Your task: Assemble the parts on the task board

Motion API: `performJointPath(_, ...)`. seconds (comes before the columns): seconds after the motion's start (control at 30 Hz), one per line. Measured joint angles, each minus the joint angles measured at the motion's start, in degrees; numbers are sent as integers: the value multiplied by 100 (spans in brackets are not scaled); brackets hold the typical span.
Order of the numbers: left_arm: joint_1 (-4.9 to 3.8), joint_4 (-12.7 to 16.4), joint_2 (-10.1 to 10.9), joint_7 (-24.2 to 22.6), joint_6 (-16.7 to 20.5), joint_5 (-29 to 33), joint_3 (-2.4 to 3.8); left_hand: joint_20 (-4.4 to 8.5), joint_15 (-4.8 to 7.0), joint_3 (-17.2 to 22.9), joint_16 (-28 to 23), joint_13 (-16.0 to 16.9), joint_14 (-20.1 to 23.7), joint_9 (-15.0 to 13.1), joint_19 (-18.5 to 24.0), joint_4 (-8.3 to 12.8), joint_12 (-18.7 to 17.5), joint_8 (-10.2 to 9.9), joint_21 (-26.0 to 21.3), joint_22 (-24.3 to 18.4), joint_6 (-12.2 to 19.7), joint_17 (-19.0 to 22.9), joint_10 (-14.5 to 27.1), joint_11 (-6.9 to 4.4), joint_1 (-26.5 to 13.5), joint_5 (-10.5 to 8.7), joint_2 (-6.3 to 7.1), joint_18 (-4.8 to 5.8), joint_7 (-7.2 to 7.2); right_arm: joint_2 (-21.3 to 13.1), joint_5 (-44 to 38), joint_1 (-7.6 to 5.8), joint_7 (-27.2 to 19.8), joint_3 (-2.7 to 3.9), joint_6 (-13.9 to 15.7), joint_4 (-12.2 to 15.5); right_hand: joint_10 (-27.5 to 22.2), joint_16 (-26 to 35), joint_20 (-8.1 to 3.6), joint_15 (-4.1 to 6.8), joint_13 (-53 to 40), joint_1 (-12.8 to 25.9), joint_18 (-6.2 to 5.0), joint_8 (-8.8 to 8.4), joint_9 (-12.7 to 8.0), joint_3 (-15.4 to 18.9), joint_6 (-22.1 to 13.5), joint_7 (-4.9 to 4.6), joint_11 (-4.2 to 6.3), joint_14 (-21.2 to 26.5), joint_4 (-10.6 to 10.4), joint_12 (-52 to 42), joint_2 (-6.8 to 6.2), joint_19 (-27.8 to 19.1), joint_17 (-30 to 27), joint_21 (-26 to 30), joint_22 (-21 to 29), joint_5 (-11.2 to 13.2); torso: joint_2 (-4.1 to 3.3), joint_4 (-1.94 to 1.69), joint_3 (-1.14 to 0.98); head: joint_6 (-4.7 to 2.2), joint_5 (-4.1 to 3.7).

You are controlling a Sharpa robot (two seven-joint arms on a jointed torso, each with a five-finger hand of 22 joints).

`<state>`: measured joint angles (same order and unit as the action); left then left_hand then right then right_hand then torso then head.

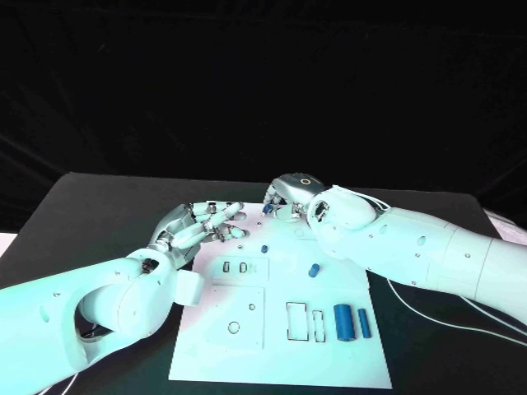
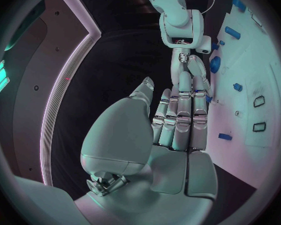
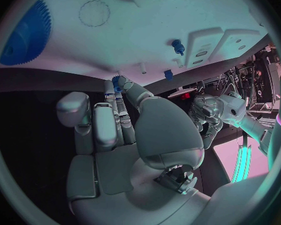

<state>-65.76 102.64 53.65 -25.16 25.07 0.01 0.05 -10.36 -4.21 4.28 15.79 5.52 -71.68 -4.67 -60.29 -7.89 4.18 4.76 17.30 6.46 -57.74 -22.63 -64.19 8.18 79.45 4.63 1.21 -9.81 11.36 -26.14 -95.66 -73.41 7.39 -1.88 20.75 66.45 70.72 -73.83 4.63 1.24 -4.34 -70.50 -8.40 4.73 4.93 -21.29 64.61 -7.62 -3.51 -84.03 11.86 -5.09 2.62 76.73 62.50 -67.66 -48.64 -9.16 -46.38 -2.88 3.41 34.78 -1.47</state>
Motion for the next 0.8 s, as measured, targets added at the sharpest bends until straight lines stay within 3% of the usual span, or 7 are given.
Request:
performJointPath(0.3, 0, -42, -5, 1, -10, 3, 0, 0, 0, 0, 0, 0, 0, 0, 0, 0, 0, 0, 0, -6, 21, -7, 21, -21, 0, 0, 0, 1, 21, 16, -3, 10, -5, -2, -5, 25, 0, 0, 0, 0, 0, 0, 0, 0, 2, -9, -15, 5, 0, 0, -9, 0, 0, 0, 5, 0, 0, 23, -7, 3, -3, 2, 13)
performJointPath(0.47, 0, -78, -14, 1, -15, 5, 0, 0, 0, 0, 0, 0, 0, 0, 0, 0, 0, 0, 0, -6, 20, -7, 21, -21, 0, 0, 0, 0, 20, 38, -3, 17, 1, -2, 1, 11, 0, 0, -1, 0, -1, 66, 0, 0, 28, -45, -22, -1, 0, 0, -98, 24, -65, -43, 5, 0, -9, 262, -12, 4, -3, -1, 12)
performJointPath(0.73, 0, -94, -25, 1, -25, 6, 0, 0, 0, 0, 0, 0, 0, 0, 0, 0, 0, 0, 0, -6, 20, -6, 21, -21, 0, 0, 0, 1, 20, 64, -3, 18, 21, -5, 1, -19, -171, 34, 22, -1, 15, 131, 0, -61, 116, -73, -98, -35, -77, 0, -191, 97, -128, -106, -97, 0, 60, 417, -18, 4, -2, 7, 2)
performJointPath(0.8, 0, -94, -25, 1, -27, 6, 0, 0, 0, 0, 0, 0, 0, -1, 0, 0, 0, 1, 0, -6, 20, -6, 21, -21, 0, 0, 0, 0, 20, 74, -3, 23, 25, -8, -7, -29, -323, 81, 67, -64, 42, 182, 0, -91, 106, -65, -221, -76, -120, 0, -222, 134, -181, -151, -158, 0, 106, 416, -19, 4, 1, 8, 2)
